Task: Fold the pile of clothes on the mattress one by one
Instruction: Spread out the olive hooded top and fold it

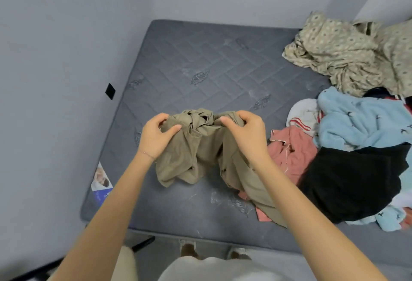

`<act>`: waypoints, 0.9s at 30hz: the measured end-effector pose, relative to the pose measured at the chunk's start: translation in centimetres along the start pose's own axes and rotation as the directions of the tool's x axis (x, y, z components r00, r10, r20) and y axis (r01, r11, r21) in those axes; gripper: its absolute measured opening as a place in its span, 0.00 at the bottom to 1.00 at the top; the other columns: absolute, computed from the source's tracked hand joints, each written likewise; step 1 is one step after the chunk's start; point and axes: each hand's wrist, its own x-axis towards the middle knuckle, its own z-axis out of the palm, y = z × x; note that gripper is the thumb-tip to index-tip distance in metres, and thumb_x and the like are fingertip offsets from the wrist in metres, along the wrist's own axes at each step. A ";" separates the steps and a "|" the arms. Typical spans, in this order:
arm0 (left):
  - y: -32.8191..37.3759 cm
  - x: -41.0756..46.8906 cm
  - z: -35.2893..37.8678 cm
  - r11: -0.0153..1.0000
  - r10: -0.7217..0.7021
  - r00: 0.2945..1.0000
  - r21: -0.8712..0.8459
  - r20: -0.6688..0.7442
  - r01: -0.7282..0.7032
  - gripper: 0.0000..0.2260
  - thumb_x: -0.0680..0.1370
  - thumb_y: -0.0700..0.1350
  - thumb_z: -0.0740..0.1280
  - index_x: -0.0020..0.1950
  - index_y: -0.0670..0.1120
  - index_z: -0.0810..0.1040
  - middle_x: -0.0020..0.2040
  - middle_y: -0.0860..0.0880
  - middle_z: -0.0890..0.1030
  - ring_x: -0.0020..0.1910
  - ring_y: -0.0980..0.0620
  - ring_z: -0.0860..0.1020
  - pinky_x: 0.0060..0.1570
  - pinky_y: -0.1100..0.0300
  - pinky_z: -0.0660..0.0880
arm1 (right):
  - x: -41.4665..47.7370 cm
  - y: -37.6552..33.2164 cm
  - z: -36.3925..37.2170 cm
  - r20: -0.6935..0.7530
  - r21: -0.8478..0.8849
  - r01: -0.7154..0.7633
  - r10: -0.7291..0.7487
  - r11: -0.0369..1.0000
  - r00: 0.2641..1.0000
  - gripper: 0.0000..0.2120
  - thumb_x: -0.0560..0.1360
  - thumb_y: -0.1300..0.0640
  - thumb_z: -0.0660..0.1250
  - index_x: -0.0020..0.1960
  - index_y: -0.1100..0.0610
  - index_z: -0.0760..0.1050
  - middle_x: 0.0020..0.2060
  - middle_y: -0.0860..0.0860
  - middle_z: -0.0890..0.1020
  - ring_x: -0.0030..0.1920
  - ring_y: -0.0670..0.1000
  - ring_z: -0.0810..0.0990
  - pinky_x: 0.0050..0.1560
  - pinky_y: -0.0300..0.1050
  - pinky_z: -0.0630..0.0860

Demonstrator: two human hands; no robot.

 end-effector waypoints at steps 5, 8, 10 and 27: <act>-3.3 0.2 -4.2 0.999 -0.030 0.995 -0.015 0.095 0.032 0.08 0.74 0.41 0.72 0.44 0.36 0.78 0.43 0.40 0.80 0.45 0.42 0.77 0.50 0.49 0.74 | -1.5 -2.2 4.6 -0.008 0.025 -0.058 0.058 0.998 0.998 0.22 0.72 0.54 0.72 0.33 0.67 0.66 0.28 0.56 0.64 0.31 0.46 0.61 0.34 0.46 0.58; -5.6 0.4 -6.3 0.991 -0.105 0.978 -0.061 0.180 0.118 0.04 0.73 0.38 0.73 0.42 0.40 0.78 0.41 0.44 0.79 0.42 0.51 0.76 0.48 0.54 0.73 | -2.6 -3.1 6.8 -0.044 0.094 -0.079 0.084 0.992 0.996 0.22 0.73 0.56 0.72 0.33 0.69 0.65 0.29 0.56 0.64 0.32 0.47 0.62 0.35 0.46 0.59; -7.1 0.8 -7.2 0.983 -0.169 0.938 -0.022 0.304 0.185 0.05 0.73 0.37 0.73 0.42 0.42 0.78 0.39 0.47 0.77 0.39 0.56 0.75 0.45 0.57 0.71 | -3.1 -3.7 7.7 -0.058 0.131 -0.092 0.100 0.987 0.993 0.22 0.73 0.55 0.72 0.35 0.71 0.67 0.30 0.61 0.67 0.33 0.49 0.64 0.36 0.45 0.61; -8.9 2.5 -6.3 0.994 -0.105 0.894 0.061 0.435 0.087 0.38 0.74 0.43 0.73 0.78 0.48 0.55 0.70 0.53 0.62 0.70 0.57 0.59 0.71 0.59 0.56 | -2.7 -7.5 9.3 0.202 0.303 -0.048 -0.015 0.952 0.979 0.16 0.74 0.58 0.71 0.31 0.57 0.70 0.27 0.43 0.69 0.30 0.40 0.68 0.33 0.31 0.65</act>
